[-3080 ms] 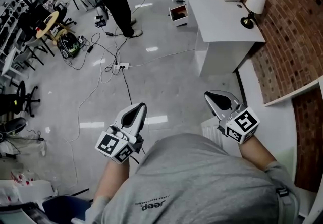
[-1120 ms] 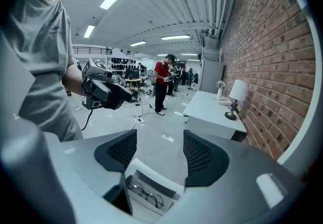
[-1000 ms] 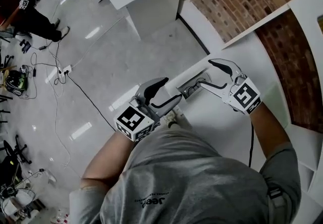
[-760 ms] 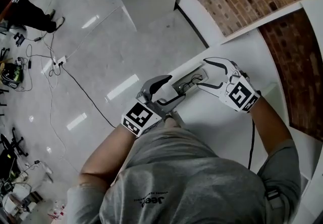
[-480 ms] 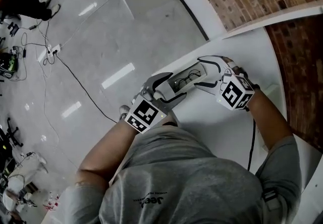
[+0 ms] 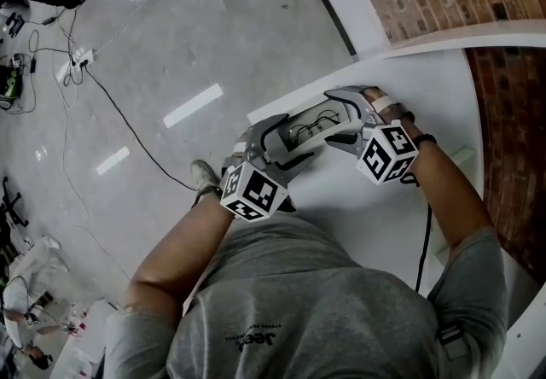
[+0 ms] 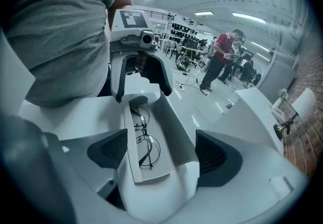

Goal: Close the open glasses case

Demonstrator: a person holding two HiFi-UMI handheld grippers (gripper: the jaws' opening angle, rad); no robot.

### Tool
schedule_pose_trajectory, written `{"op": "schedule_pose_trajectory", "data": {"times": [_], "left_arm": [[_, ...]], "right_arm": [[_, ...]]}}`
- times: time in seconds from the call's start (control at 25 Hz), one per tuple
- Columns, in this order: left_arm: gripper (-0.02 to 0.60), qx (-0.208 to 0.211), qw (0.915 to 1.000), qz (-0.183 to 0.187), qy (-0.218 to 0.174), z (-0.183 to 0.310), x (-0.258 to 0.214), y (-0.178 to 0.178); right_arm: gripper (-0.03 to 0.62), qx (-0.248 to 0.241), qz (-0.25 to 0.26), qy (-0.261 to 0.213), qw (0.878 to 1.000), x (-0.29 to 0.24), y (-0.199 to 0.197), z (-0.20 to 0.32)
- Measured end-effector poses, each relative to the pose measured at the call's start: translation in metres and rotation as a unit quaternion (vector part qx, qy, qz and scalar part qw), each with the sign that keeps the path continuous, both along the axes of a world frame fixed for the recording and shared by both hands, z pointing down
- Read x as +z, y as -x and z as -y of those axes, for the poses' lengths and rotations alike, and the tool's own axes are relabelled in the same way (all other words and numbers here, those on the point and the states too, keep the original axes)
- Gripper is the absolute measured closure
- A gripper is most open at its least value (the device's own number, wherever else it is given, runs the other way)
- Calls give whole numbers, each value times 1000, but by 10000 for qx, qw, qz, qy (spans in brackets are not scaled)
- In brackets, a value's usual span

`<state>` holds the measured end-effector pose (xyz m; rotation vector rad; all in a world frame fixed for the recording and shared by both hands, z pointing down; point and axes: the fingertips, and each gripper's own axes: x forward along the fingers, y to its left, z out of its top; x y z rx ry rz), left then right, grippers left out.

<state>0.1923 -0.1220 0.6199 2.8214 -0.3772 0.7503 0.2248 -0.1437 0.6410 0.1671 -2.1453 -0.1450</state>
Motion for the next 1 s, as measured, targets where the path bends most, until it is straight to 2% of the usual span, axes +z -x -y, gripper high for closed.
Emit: {"op": "schedule_pose_trajectory", "data": {"times": [0.12, 0.28, 0.48, 1.0], "left_arm": [[193, 39, 9994, 171, -304, 1, 4, 1], [190, 76, 9990, 242, -362, 0, 5, 0], [190, 129, 9993, 197, -295, -7, 3, -2], [190, 138, 9998, 111, -79, -16, 0, -5]], "right_arm": [[172, -74, 9, -71, 9999, 1, 1, 4], [172, -244, -123, -176, 9995, 6, 0, 7], [171, -373, -207, -165, 9990, 12, 0, 0], [181, -225, -181, -211, 9994, 12, -1, -7]]}}
